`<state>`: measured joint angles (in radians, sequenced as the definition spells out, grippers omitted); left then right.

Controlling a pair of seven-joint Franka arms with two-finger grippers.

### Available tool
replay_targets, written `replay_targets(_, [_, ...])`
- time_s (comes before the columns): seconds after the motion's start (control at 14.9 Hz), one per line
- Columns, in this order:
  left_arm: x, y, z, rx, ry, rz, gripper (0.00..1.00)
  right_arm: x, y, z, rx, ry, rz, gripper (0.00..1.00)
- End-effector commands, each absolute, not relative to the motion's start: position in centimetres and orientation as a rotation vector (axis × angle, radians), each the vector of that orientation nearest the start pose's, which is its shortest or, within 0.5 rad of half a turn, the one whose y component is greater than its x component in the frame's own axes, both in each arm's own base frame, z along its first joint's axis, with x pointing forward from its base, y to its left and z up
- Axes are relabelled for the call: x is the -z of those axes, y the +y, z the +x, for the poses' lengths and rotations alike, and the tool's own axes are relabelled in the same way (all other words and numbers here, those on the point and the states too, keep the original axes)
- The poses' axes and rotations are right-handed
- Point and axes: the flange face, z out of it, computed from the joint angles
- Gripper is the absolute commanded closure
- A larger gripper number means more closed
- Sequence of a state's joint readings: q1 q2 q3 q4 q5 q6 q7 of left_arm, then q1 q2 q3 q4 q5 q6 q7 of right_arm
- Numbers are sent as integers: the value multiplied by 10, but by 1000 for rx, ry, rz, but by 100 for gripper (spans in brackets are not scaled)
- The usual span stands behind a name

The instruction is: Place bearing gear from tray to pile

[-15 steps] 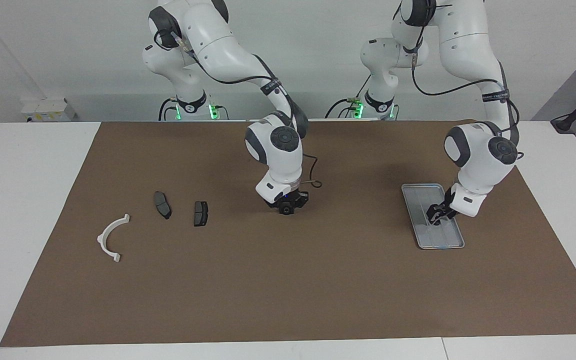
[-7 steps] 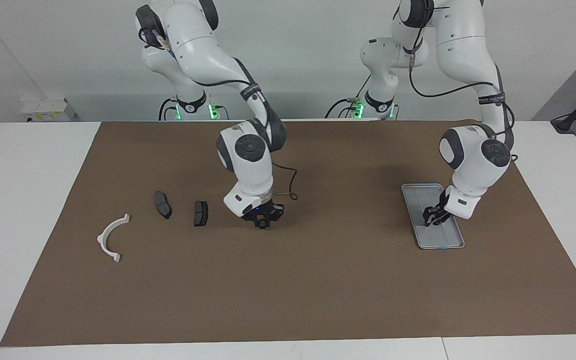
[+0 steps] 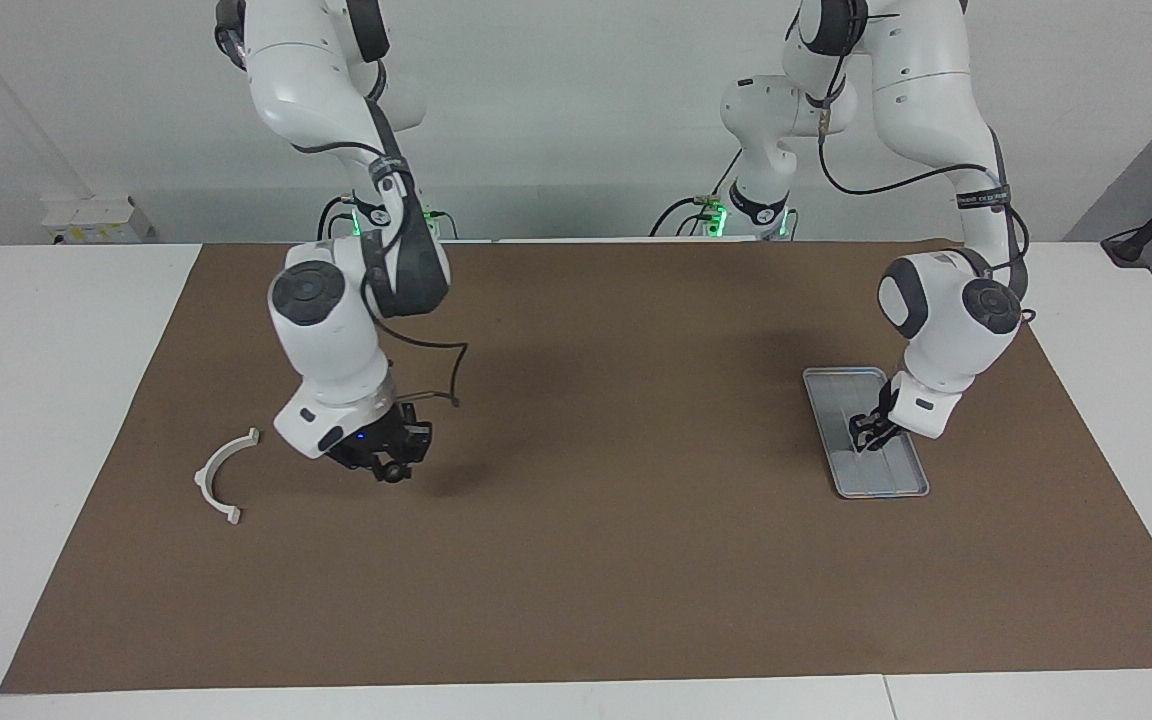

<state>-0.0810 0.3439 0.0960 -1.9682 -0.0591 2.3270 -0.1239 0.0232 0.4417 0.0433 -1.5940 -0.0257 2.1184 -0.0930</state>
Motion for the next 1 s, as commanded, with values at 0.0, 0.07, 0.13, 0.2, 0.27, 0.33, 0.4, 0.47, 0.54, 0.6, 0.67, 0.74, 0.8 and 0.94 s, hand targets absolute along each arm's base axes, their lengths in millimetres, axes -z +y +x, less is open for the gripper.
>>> replay_targets(0.0, [-297,6,611,21,-287,-3126,82,-376,-5,685,128,-392,-3114,100])
replay_targets(0.07, [-299,6,612,19,-289,-3126,83,-367,-22,681,125,-422,-3113,100])
replay_targets(0.13, [-303,6,614,9,-290,-3126,86,-359,-36,679,140,-447,-3112,100])
replay_targets(0.2, [-308,4,618,-6,-299,-3126,87,-352,-43,676,142,-462,-3112,100])
replay_targets(0.27, [-315,2,622,-22,-321,-3123,87,-347,-44,674,130,-467,-3110,100])
replay_targets(0.33, [-325,-14,628,-34,-340,-3120,87,-342,-44,671,116,-469,-3108,100])
replay_targets(0.4, [-336,-28,632,-55,-369,-3114,87,-334,-44,668,104,-470,-3107,100])
replay_targets(0.47, [-345,-42,634,-75,-398,-3108,87,-328,-42,664,88,-470,-3105,100])
replay_targets(0.54, [-351,-60,634,-81,-432,-3101,87,-323,-41,662,78,-468,-3104,100])
replay_targets(0.6, [-356,-81,633,-90,-467,-3092,87,-321,-41,660,71,-468,-3103,100])
replay_targets(0.67, [-360,-104,630,-100,-491,-3083,87,-314,-40,656,52,-463,-3102,100])
replay_targets(0.74, [-365,-123,627,-106,-525,-3074,87,-306,-39,653,48,-466,-3100,100])
replay_targets(0.8, [-371,-141,625,-112,-566,-3063,87,-302,-38,651,50,-471,-3100,100])
replay_targets(0.94, [-392,-182,623,-99,-636,-3049,87,-295,-39,646,31,-469,-3098,100])
